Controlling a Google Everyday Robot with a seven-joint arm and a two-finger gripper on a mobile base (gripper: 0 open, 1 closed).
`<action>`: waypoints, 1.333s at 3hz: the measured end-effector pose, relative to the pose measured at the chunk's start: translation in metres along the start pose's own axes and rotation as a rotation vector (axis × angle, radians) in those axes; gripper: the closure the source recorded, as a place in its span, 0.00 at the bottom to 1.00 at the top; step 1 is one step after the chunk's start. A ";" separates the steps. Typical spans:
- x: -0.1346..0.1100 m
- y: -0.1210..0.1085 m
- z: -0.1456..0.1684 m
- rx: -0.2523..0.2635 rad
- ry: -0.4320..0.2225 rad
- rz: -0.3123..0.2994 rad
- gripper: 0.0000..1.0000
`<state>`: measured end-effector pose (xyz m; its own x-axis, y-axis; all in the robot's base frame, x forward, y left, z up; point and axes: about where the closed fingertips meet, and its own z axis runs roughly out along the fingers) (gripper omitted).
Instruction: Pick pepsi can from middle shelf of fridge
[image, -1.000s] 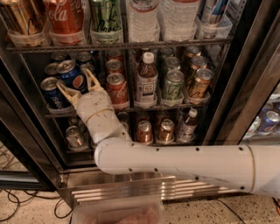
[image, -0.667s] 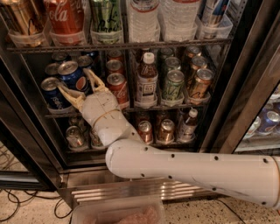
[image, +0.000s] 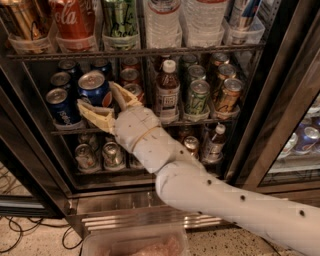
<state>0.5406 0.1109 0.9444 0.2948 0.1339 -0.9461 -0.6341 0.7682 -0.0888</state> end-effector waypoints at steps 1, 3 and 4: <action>-0.030 -0.017 -0.031 -0.037 -0.033 0.138 1.00; -0.036 -0.018 -0.045 -0.061 -0.015 0.177 1.00; -0.038 -0.020 -0.053 -0.085 -0.001 0.181 1.00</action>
Offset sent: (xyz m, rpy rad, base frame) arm -0.0173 -0.0309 0.0180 0.0932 0.0471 0.0717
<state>0.5041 0.0567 0.9656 0.1710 0.2656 -0.9488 -0.7348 0.6759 0.0568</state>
